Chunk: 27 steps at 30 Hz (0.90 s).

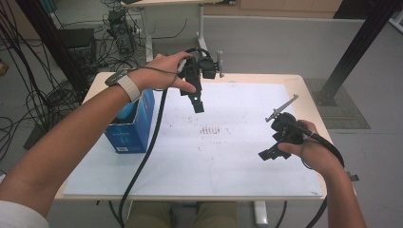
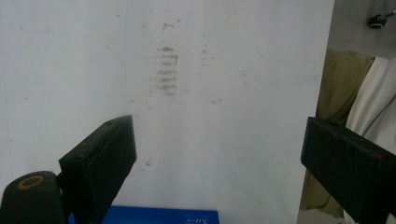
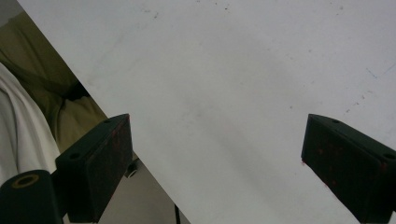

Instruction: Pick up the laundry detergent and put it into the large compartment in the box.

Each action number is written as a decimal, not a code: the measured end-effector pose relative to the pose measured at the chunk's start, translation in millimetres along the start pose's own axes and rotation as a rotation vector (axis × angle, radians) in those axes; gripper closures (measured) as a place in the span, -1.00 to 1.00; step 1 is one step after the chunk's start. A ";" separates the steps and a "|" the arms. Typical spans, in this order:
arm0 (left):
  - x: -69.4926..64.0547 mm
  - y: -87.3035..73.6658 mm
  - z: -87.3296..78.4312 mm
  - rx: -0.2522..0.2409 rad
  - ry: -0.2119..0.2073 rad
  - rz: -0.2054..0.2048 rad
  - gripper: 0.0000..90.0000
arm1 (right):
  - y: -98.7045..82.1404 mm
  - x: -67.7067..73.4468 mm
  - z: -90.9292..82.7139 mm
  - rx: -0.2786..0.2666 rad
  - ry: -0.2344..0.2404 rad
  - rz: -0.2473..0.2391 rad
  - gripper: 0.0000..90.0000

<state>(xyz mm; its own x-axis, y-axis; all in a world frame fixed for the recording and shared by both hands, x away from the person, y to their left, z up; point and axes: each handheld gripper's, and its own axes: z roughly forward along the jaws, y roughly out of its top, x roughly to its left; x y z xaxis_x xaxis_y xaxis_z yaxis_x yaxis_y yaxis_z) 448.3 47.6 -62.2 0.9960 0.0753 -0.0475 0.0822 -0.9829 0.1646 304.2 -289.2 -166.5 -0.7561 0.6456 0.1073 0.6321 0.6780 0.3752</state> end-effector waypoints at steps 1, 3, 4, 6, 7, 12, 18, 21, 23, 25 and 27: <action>0.1 -0.4 -0.3 -0.001 0.000 0.001 -0.76 | 0.1 0.2 0.0 0.000 -0.001 0.000 -0.80; 0.5 -1.5 -0.5 -0.001 0.002 0.000 -0.76 | 0.6 0.2 -0.3 0.002 -0.003 0.000 -0.80; 0.6 -1.6 -0.3 0.000 0.003 -0.001 -0.76 | 0.8 0.1 -0.5 0.003 -0.003 0.000 -0.80; 1.1 -2.5 0.1 -0.001 0.004 -0.002 -0.76 | 0.8 0.1 -0.5 0.002 -0.003 0.001 -0.80; 1.3 -2.6 0.3 -0.001 0.004 -0.003 -0.76 | 1.4 0.5 -0.7 0.004 -0.004 0.003 -0.80; 1.3 -2.4 2.2 0.002 0.007 -0.001 -0.76 | 1.9 0.2 0.1 0.003 -0.004 0.000 -0.80; 2.5 -4.2 4.7 0.000 0.006 -0.007 -0.76 | 1.4 -0.3 1.7 0.006 0.000 0.002 -0.80; 3.1 -4.0 5.8 0.006 0.005 -0.011 -0.76 | 0.5 -0.5 1.7 0.005 0.000 0.004 -0.80; 3.8 -4.3 6.4 0.007 0.004 -0.012 -0.76 | 0.2 -0.7 1.6 0.004 0.000 0.003 -0.80; 4.2 -4.7 6.8 0.007 0.003 -0.012 -0.76 | -0.6 -0.1 1.1 0.002 -0.008 0.008 -0.81; 4.4 -5.4 7.1 0.006 0.003 -0.017 -0.76 | -1.7 -0.1 0.4 -0.003 -0.015 0.014 -0.81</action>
<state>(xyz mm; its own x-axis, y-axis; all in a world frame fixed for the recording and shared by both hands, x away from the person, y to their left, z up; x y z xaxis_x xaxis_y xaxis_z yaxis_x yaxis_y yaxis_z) 452.0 52.1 -70.3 0.9946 0.0923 -0.0472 0.0987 -0.9825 0.1583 303.3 -290.3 -167.5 -0.7444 0.6604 0.0983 0.6422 0.6679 0.3761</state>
